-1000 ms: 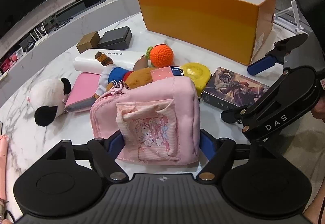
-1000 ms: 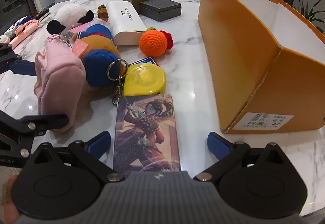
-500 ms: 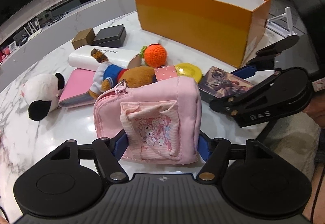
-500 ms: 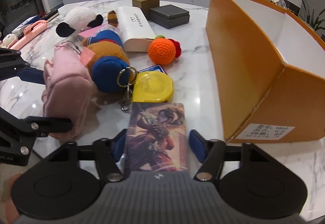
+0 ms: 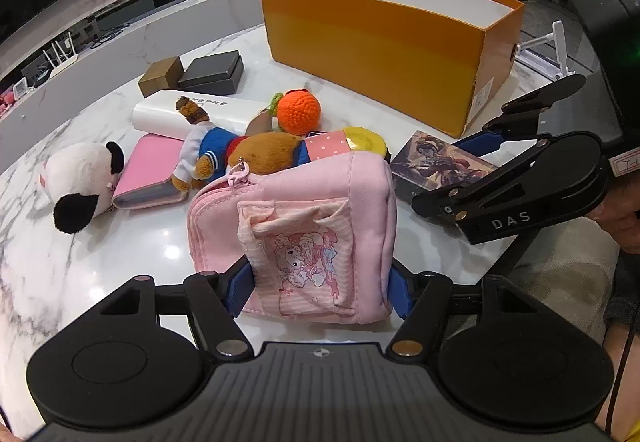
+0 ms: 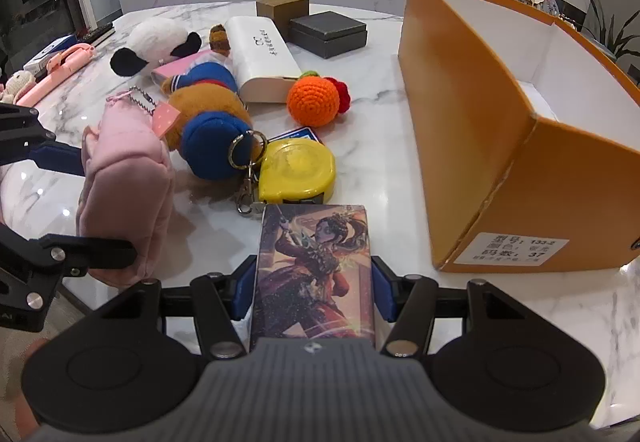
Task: Organize objects
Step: 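Grasp the pink backpack with the left tool while the right tool grasps the anime card box, then lift the pink backpack with the left tool while the right tool carries the card box to the orange box, then lower the backpack into the orange box and open the left tool while the right tool releases the card box, then move both tools back toward the panda plush and the teddy bear, then grasp the panda plush with the left tool while the right tool grasps the teddy bear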
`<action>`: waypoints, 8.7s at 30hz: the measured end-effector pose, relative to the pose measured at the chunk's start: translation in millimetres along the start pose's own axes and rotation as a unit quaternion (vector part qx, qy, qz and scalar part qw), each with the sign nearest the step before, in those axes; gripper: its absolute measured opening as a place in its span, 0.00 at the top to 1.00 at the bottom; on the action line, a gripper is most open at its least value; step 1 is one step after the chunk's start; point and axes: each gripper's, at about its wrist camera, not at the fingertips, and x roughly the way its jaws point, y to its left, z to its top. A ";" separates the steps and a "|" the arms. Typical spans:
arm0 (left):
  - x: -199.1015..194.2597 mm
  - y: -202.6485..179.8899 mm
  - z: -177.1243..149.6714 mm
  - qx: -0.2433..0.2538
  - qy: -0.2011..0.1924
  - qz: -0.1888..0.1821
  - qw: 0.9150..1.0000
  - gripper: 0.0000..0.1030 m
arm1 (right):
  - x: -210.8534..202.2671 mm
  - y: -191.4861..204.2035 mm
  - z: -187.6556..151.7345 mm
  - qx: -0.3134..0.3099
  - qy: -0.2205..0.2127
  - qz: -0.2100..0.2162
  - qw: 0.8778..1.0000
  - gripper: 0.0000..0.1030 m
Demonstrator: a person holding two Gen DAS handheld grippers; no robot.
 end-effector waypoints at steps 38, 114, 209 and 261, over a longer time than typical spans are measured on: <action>-70.2 -44.5 69.3 0.056 -0.094 -0.006 0.994 0.26 | -119.4 -26.4 28.8 0.011 -0.113 -0.035 0.993 0.42; 164.0 -114.5 196.6 0.378 0.173 -0.090 0.905 0.26 | 26.5 -210.7 96.4 -0.050 0.093 -0.086 0.991 0.42; 11.5 230.0 100.8 -0.058 0.017 0.062 0.996 0.00 | 45.5 61.0 157.9 -0.165 0.045 0.021 0.985 0.20; 94.1 276.5 78.8 -0.335 0.060 0.052 0.939 0.11 | 114.1 73.0 145.2 -0.167 0.084 0.036 0.982 0.43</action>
